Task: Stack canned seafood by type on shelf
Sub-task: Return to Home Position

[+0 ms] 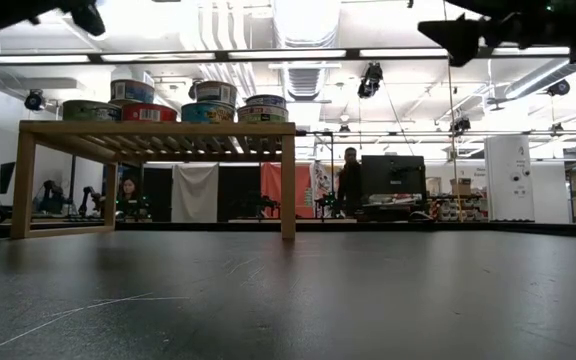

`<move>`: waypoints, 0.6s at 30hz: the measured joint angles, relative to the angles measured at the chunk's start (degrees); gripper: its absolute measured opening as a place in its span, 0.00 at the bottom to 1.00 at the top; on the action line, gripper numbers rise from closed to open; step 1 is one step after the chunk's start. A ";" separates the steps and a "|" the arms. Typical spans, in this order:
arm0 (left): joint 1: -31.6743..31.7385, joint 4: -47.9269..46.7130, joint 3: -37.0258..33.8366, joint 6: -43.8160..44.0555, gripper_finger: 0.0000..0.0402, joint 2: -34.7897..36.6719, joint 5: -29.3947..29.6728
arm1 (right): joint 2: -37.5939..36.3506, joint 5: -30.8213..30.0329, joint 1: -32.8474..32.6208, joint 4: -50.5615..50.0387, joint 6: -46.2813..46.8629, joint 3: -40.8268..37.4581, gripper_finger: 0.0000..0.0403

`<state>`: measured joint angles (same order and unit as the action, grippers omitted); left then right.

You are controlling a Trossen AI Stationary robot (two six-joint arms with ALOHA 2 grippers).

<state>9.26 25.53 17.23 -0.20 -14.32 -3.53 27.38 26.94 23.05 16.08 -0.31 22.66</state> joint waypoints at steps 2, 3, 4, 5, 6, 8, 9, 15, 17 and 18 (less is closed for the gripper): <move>0.00 -0.16 -2.06 0.21 0.00 3.30 0.00 | -1.85 0.00 0.00 0.30 0.45 -1.56 0.82; 0.00 -0.14 -3.10 0.21 0.00 5.03 0.00 | -2.91 0.00 0.00 0.73 0.21 -2.49 0.82; 0.00 -0.10 -4.04 0.21 0.00 6.75 -0.01 | -4.00 0.00 0.00 1.60 -0.23 -3.46 0.82; 0.00 -0.04 -4.79 0.15 0.00 8.39 -0.02 | -5.11 -0.01 0.00 2.84 -0.55 -4.44 0.83; 0.00 -0.09 -5.70 0.10 0.00 10.08 -0.02 | -6.23 -0.04 0.00 3.68 -0.72 -5.29 0.83; 0.00 -0.14 -7.23 0.12 0.00 13.30 -0.02 | -8.65 -0.12 0.00 4.55 -0.43 -6.92 0.83; 0.00 -0.01 -7.89 0.18 0.00 14.42 -0.02 | -9.89 -0.33 0.00 4.59 0.01 -7.63 0.83; -0.07 0.00 -8.82 -0.05 0.00 13.39 -0.85 | -16.78 -2.78 0.03 4.47 2.58 -11.78 0.82; -0.07 0.26 -9.97 -0.88 0.00 13.63 -1.94 | -18.93 -2.81 -0.02 4.45 2.97 -13.01 0.81; -0.09 0.99 -10.94 -1.05 0.00 14.02 -2.03 | -20.03 -2.89 -0.02 4.37 3.40 -13.66 0.81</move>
<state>9.17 26.52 6.29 -1.25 -0.30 -5.56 7.34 24.05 23.03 20.44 3.10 9.00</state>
